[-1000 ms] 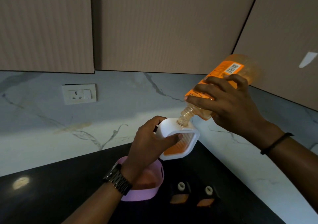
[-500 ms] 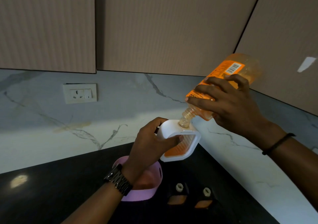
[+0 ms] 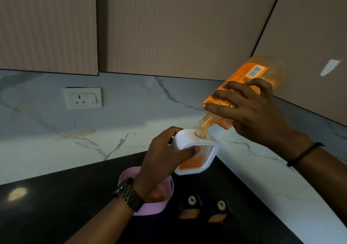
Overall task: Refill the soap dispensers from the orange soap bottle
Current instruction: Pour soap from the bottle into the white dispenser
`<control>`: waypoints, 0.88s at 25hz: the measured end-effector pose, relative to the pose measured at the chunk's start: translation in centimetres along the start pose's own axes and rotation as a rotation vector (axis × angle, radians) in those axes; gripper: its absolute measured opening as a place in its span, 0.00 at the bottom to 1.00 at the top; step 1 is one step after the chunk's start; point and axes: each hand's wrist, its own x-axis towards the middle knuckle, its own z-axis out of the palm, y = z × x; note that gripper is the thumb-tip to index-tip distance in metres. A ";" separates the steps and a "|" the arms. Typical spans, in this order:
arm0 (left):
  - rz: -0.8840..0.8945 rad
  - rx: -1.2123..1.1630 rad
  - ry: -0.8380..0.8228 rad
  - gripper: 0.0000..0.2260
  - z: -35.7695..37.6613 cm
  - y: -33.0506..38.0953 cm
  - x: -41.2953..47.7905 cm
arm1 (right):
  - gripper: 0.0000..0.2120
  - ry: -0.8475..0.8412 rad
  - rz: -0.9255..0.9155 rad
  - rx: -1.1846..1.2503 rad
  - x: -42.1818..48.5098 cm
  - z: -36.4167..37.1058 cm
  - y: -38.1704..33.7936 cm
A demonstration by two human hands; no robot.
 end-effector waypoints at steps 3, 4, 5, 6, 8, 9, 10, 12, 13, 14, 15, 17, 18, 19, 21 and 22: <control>0.007 0.005 -0.008 0.19 0.3 -0.3 0.0 | 0.37 -0.005 0.001 0.011 -0.2 -0.1 0.1; 0.009 0.005 -0.010 0.19 0.4 -0.3 0.0 | 0.37 -0.007 0.002 0.015 -0.2 -0.1 0.2; 0.008 0.003 -0.012 0.19 0.5 -0.4 0.0 | 0.36 -0.009 0.004 0.017 -0.3 -0.2 0.2; 0.005 0.003 -0.012 0.19 0.6 -0.4 0.0 | 0.36 -0.013 0.006 0.021 -0.3 -0.2 0.2; 0.000 0.009 -0.015 0.19 0.8 -0.5 0.1 | 0.36 -0.027 0.016 0.026 -0.5 -0.2 0.2; -0.002 0.011 -0.017 0.19 0.9 -0.5 0.1 | 0.37 -0.037 0.026 0.026 -0.7 -0.2 0.2; -0.006 0.011 -0.018 0.18 1.0 -0.6 0.1 | 0.37 -0.050 0.039 0.028 -0.9 -0.1 0.1; -0.015 0.030 -0.025 0.18 1.2 -0.7 0.1 | 0.39 -0.100 0.085 0.051 -1.3 0.0 -0.5; -0.019 0.067 -0.036 0.18 1.3 -0.9 0.1 | 0.40 -0.145 0.121 0.079 -1.7 0.3 -1.0; -0.017 0.145 -0.052 0.19 1.5 -1.2 -0.1 | 0.42 -0.201 0.163 0.110 -2.3 0.6 -1.6; -0.007 0.267 -0.069 0.20 1.7 -1.5 -0.3 | 0.42 -0.257 0.201 0.133 -3.1 1.0 -2.4; 0.051 0.498 -0.075 0.24 2.5 -2.3 -1.0 | 0.40 -0.377 0.272 0.171 -5.3 1.7 -4.3; 0.087 0.564 -0.062 0.27 3.0 -2.7 -1.4 | 0.39 -0.447 0.333 0.214 -6.5 2.1 -5.4; 0.108 0.607 -0.054 0.28 3.5 -2.9 -1.7 | 0.38 -0.526 0.425 0.280 -7.6 2.4 -6.6; 0.137 0.677 -0.091 0.27 4.8 -3.5 -2.0 | 0.38 -0.625 0.665 0.432 -9.8 3.0 -9.4; 0.151 0.712 -0.121 0.27 5.5 -3.9 -2.2 | 0.38 -0.620 0.770 0.472 -10.9 3.3 -10.9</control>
